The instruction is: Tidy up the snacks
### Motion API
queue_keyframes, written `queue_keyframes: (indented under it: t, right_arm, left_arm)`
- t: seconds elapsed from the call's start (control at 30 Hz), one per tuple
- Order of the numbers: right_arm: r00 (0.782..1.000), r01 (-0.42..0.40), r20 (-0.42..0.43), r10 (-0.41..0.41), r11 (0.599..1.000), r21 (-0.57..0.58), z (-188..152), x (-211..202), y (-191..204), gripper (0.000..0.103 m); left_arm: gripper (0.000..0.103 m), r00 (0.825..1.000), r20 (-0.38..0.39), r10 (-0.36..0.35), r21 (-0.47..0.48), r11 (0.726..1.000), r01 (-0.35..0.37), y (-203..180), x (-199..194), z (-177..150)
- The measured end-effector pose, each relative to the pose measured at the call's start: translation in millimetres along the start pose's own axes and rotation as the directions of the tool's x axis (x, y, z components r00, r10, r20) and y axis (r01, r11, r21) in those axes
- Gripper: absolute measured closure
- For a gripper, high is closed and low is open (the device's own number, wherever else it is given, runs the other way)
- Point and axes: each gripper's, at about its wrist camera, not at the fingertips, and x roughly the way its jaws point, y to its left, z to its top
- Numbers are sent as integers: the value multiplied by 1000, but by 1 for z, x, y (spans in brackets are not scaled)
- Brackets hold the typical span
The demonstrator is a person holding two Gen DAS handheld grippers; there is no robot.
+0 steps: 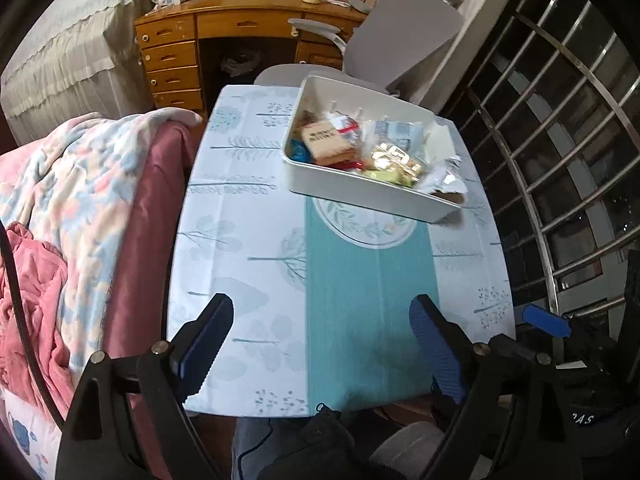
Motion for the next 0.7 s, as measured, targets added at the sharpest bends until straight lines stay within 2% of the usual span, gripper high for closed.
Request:
queue_keyframes:
  t: [0.13, 0.27, 0.33, 0.5, 0.57, 0.7]
  right_arm:
    - [1000, 1, -1, -1, 1000, -12, -5, -14, -4, 11]
    - [1000, -12, -2, 12, 1000, -1, -6, -24, -12, 11]
    - [1000, 0, -6, 0, 1000, 12, -6, -29, -16, 10]
    - [999, 34, 40, -35, 999, 23, -5, -42, -21, 4]
    - [998, 42, 52, -44, 999, 25, -6, -43, -24, 0]
    - [997, 49, 61, -50, 999, 15, -11, -41, -28, 0]
  left_arm:
    - [14, 1000, -12, -23, 8, 1000, 23, -26, -3, -10]
    - [14, 1000, 18, 13, 39, 999, -14, -46, -12, -14]
    - [13, 997, 46, 54, 34, 998, -56, -52, -18, -16]
    - [1, 991, 101, 89, -50, 995, -84, -50, -31, -20]
    - [1, 988, 116, 104, -74, 993, -96, -49, -34, -22]
    - [1, 983, 127, 130, -99, 988, -118, -52, -35, -28]
